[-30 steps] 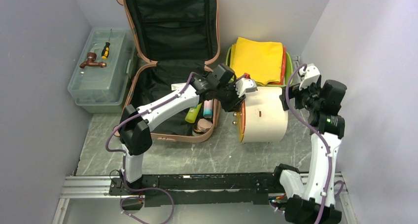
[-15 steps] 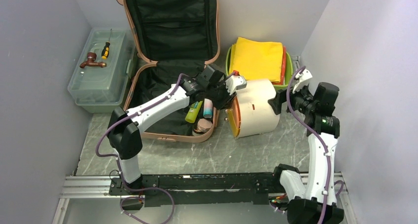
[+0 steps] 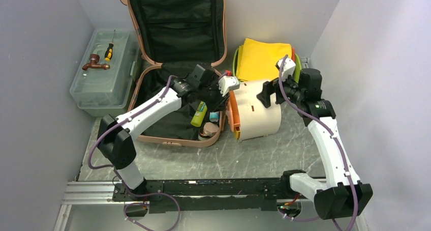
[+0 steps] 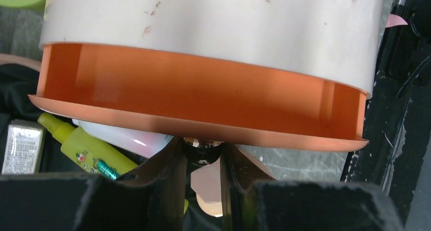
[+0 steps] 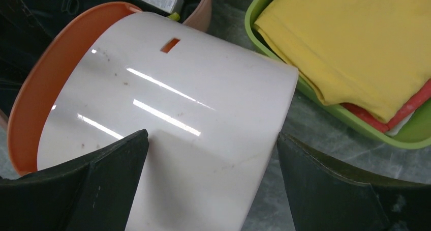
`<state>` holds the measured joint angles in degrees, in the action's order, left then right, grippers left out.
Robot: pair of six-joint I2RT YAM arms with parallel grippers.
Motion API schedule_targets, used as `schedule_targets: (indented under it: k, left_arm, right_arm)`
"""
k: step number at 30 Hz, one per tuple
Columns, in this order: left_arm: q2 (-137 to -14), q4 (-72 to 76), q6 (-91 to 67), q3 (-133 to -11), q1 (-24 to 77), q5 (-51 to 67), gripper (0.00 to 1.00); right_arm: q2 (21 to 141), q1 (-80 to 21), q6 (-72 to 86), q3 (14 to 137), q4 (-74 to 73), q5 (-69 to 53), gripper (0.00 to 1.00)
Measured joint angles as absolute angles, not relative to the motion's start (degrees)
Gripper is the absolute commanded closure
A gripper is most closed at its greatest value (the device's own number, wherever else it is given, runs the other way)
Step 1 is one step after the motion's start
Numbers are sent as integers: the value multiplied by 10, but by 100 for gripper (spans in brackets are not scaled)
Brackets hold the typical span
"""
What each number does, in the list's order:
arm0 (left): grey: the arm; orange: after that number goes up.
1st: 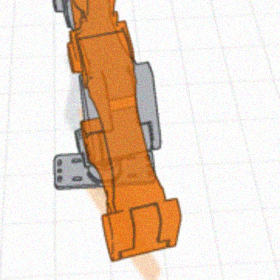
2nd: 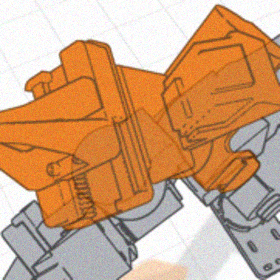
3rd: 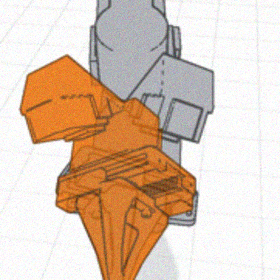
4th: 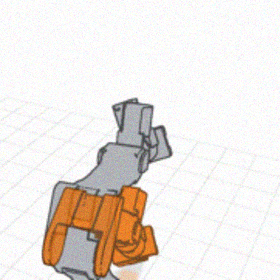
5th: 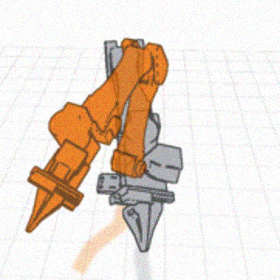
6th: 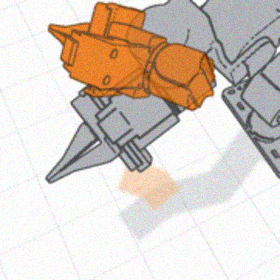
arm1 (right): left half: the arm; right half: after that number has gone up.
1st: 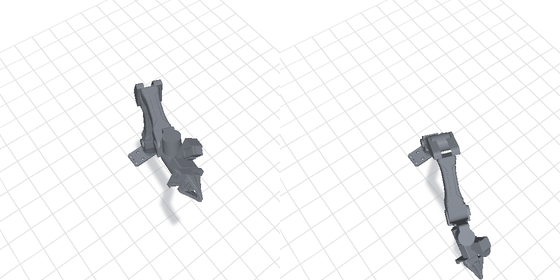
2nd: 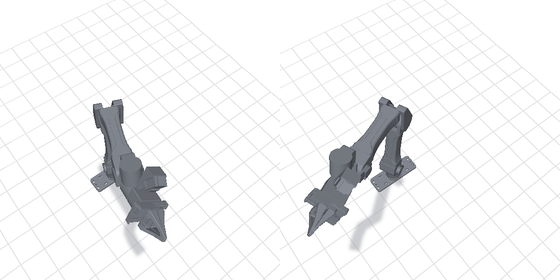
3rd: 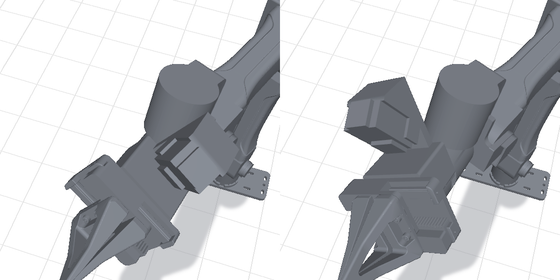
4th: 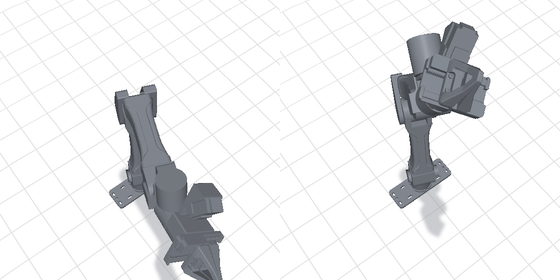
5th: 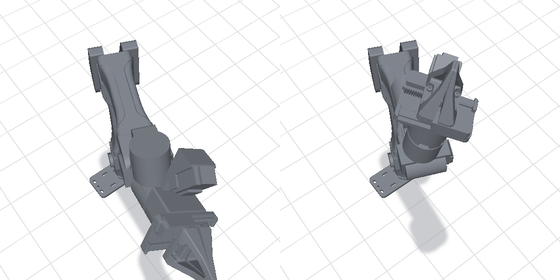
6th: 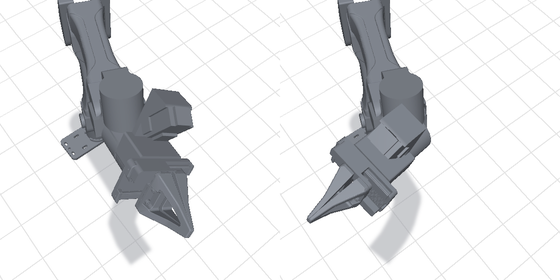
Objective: Open, take out, and arrange the luggage
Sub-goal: Open the drawer in the storage box.
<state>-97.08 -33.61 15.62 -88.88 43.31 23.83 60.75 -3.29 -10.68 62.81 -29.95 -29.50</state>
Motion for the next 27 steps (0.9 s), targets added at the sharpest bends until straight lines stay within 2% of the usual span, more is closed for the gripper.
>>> schedule_targets:
  k: [9,22,27]
  left_arm:
    - [-957,-339,165,-865,416,276,100]
    - [-939,-337,155,-846,378,316,100]
    - [-931,-333,153,-835,373,322,90]
  right_arm:
    - [659,-152,-92,672,-273,-244,0]
    - [670,-181,-88,674,-272,-211,0]
    - [675,-199,-88,675,-270,-213,0]
